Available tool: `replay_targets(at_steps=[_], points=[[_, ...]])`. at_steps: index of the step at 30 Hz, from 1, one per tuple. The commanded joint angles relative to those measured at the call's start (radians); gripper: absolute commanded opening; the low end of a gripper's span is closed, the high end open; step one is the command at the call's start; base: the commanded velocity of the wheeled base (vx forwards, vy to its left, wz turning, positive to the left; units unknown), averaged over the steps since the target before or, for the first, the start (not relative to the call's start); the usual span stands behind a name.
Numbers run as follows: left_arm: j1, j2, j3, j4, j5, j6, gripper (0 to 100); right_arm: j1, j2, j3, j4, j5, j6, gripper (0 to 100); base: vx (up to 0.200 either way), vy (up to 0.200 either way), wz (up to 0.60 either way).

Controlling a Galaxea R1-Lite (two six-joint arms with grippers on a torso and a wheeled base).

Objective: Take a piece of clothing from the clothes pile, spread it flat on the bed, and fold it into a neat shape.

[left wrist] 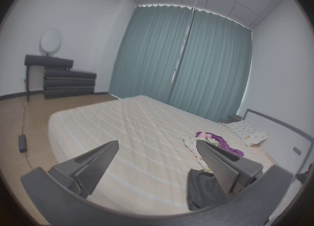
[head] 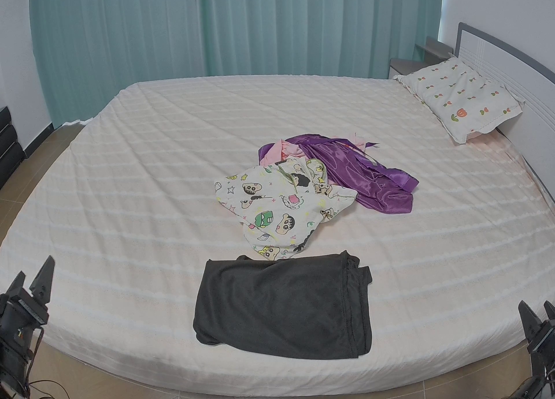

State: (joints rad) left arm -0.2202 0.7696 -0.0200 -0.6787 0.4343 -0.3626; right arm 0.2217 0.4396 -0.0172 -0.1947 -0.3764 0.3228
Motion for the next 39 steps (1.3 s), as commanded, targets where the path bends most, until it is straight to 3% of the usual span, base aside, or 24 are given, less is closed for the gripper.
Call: replay_targets(at_steps=[1,3,6,9,11,15,18,20,21,24,33,39], points=[[0.082,-0.412,0.014,0.202,0.118,0.175,100,-0.182,-0.344,-0.003,0.189,0.091,-0.134,100,0.000,0.000,0.00],[0.147,-0.474,0.012,0.248,0.116,0.209,100,-0.231,-0.395,-0.018,0.221,0.116,-0.169,100,0.000,0.000,0.00],[0.242,-0.539,0.015,0.320,0.115,0.248,100,-0.234,-0.415,-0.018,0.230,0.106,-0.202,100,0.000,0.000,0.00],[0.249,-0.639,0.020,0.383,0.106,0.275,100,-0.223,-0.438,-0.018,0.227,0.126,-0.206,100,0.000,0.000,0.00],[0.239,-0.734,0.020,0.496,0.081,0.341,100,-0.223,-0.438,-0.013,0.219,0.139,-0.206,100,0.000,0.000,0.00],[0.220,-0.767,0.020,0.594,0.057,0.352,100,-0.223,-0.440,-0.013,0.219,0.140,-0.200,100,0.000,0.000,0.00],[0.220,-0.765,0.020,0.605,-0.072,0.346,100,-0.223,-0.438,-0.015,0.224,0.165,-0.200,100,0.000,0.000,0.00],[0.220,-0.765,0.020,0.607,-0.100,0.346,100,-0.223,-0.438,-0.015,0.224,0.186,-0.202,100,0.000,0.000,0.00],[0.220,-0.763,0.020,0.611,-0.157,0.340,100,-0.223,-0.438,-0.015,0.222,0.244,-0.203,100,0.000,0.000,0.00],[0.220,-0.763,0.020,0.613,-0.250,0.333,100,-0.223,-0.438,-0.017,0.224,0.287,-0.208,100,0.000,0.000,0.00],[0.220,-0.767,0.020,0.660,-0.424,0.382,100,-0.223,-0.438,-0.018,0.230,0.251,-0.360,100,0.000,0.000,0.00],[0.220,-0.763,0.020,0.679,-0.433,0.370,100,-0.225,-0.433,-0.017,0.228,0.240,-0.360,100,0.000,0.000,0.00]])
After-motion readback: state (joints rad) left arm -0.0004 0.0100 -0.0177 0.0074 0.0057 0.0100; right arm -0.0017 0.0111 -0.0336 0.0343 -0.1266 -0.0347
